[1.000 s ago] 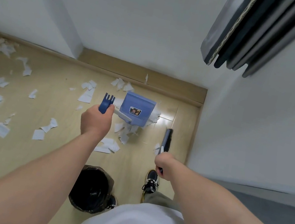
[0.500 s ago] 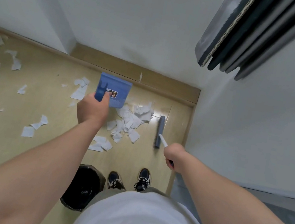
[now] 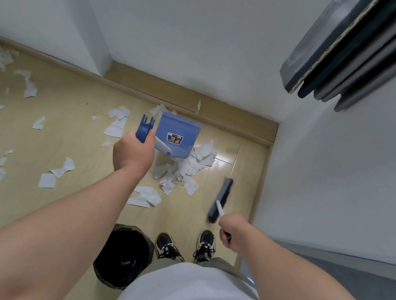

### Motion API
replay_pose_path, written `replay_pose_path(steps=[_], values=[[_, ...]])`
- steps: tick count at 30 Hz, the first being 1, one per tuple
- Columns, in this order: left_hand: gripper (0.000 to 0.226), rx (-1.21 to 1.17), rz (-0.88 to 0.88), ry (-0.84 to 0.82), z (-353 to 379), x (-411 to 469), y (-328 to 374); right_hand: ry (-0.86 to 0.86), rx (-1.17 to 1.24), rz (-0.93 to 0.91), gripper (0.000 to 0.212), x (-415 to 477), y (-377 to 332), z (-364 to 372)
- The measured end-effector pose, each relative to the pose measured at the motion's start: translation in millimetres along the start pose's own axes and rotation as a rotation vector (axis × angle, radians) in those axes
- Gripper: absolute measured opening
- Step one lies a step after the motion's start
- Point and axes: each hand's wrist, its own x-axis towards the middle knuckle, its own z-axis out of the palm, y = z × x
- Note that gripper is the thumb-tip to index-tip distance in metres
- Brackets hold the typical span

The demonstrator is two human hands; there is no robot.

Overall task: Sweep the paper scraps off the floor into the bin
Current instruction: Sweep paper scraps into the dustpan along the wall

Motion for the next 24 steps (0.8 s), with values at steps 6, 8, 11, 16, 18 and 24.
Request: replay_pose_path(steps=[6,8,11,16,18,24], values=[[0.044,0.036,0.018,0.020,-28.0,14.4,-15.3,-0.143,-0.128,-0.062,0.017,-15.7,-36.7,43.5],[0.045,0.046,0.022,0.036,-38.6,20.9,-20.3,-0.182,-0.137,-0.061,0.020,-19.2,-46.4,56.1],[0.047,0.060,0.027,0.060,-54.4,31.4,-26.4,-0.257,-0.123,-0.061,0.018,-26.8,-58.1,72.4],[0.044,0.076,0.050,0.091,-75.6,47.4,-26.0,-0.313,-0.148,-0.075,0.013,-42.8,-79.7,94.3],[0.044,0.081,0.049,0.093,-80.5,52.6,-22.8,-0.305,-0.172,-0.101,0.013,-49.1,-91.2,94.4],[0.047,0.117,0.024,0.089,-84.0,67.4,-11.9,-0.135,-0.315,-0.242,0.009,-59.3,-130.1,80.6]])
